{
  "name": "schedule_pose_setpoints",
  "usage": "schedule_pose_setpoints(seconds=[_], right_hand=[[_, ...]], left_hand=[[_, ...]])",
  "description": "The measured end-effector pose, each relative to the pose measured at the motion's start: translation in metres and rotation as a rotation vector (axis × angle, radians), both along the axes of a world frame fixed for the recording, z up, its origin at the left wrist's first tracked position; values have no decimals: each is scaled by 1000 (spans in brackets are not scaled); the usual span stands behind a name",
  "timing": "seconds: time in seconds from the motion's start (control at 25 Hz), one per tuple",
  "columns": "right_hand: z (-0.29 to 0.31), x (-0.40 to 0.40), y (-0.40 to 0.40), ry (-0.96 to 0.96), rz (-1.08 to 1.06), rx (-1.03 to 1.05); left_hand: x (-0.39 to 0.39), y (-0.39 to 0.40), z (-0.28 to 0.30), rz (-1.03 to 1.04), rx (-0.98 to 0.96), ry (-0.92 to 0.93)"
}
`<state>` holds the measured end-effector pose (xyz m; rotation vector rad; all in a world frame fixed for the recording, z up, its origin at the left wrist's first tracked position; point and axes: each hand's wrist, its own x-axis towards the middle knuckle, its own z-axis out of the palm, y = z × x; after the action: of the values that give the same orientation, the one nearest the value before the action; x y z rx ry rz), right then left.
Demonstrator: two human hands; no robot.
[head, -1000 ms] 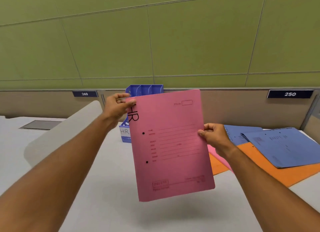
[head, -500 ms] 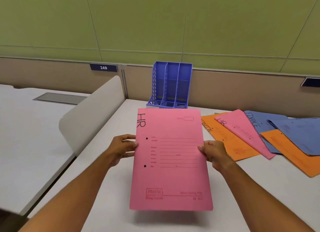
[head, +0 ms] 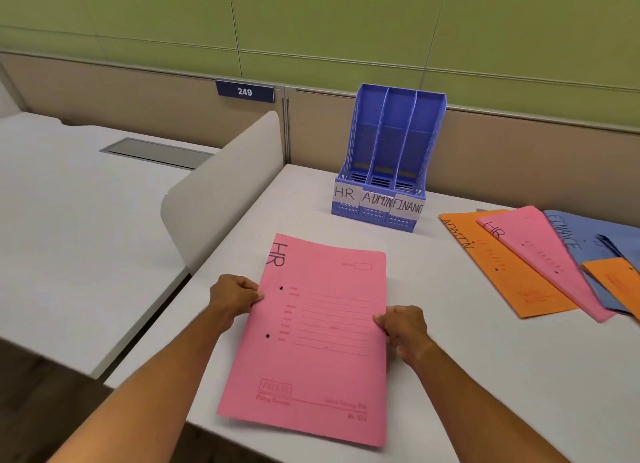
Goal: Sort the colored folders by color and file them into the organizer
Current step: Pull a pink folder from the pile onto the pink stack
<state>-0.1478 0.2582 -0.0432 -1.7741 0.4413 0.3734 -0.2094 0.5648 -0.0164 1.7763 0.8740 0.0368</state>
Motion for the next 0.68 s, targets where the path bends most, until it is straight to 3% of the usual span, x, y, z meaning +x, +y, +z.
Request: schedule_pose_setpoints(seconds=[0.24,0.52,0.68], right_hand=[[-15,-6,25,90,-16,-33],[-11,-9,58,39,46,-132],[-2,-10,65,50,57,-200]], left_hand=[[2,20,-16,25,8,14],[3,38,-25,110,75,47],[3,42,-22,108,16,24]])
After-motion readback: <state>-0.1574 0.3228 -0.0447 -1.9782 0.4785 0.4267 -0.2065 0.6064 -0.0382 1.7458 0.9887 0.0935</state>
